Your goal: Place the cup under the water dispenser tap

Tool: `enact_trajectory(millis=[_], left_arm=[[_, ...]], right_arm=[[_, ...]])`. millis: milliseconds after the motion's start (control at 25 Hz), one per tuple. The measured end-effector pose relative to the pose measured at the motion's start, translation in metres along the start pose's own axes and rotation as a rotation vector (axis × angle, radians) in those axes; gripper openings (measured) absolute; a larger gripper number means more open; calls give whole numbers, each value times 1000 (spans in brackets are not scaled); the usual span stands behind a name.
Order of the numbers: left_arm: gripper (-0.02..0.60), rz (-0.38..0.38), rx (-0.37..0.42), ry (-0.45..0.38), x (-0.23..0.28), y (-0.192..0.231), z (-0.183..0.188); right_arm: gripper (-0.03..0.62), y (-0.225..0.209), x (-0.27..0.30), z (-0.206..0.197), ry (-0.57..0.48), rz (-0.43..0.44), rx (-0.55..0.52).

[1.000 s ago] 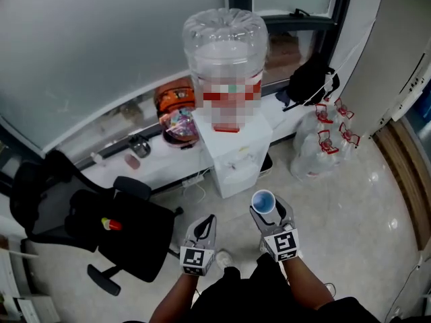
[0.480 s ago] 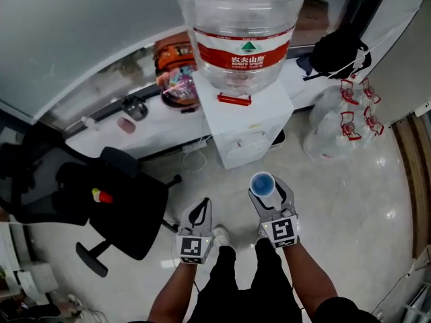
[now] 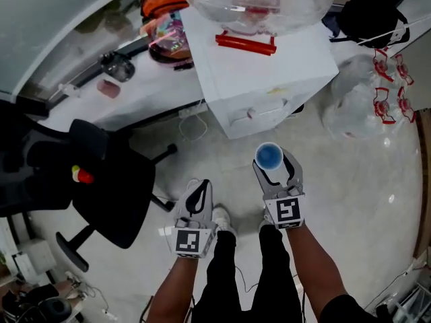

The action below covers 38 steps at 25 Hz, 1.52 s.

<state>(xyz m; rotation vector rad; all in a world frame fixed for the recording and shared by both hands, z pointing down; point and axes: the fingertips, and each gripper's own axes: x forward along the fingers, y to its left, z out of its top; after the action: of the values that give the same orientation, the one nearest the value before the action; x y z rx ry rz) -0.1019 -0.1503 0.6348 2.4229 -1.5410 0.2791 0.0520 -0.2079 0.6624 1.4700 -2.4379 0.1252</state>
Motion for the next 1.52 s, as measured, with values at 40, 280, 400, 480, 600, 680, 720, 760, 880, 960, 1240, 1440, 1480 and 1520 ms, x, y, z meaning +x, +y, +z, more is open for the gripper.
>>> enact_trajectory(millis=[40,280,400,480,600,680,720,760,880,960,1240,1440,1480,1520], left_arm=[[15,-3,-7,-2,3,1,-8],[15,40,-24,76,24,15,-65],[17,29,-33,18,37,16,-70],[17,19,-33,6,44,15,-77],[17,17,-30,37,47,16,-93],[17,15,-26,66,46,17,-105],[15,13,-27,69,46,16,-107],[15,10,-28,68,46,15,-107],[15,3,-33,58,46,14,-109],[17,2,-37,39,46,13,-109],[17,0,-41,54,43,4,-119],[17,-2,-50,62,42,0,-120],[17,-1,-48,63,43,0,-120],[17,-1,-45,63,43,0,-119]], right_arm=[[299,0,8,-11,3,4,1],[299,1,56,-63,24,56,-15],[299,-5,82,-83,34,52,-18],[299,-8,100,-93,40,49,-30],[299,-12,123,-105,52,42,-35],[299,-14,133,-113,64,39,-27],[301,-14,136,-116,70,38,-19],[301,-15,139,-118,73,37,-11],[302,-17,147,-123,71,31,-4],[304,-19,152,-123,64,22,-6],[326,-22,157,-128,55,26,31],[423,-24,152,-133,66,30,51],[423,-23,149,-132,66,33,48],[423,-22,145,-131,65,36,46]])
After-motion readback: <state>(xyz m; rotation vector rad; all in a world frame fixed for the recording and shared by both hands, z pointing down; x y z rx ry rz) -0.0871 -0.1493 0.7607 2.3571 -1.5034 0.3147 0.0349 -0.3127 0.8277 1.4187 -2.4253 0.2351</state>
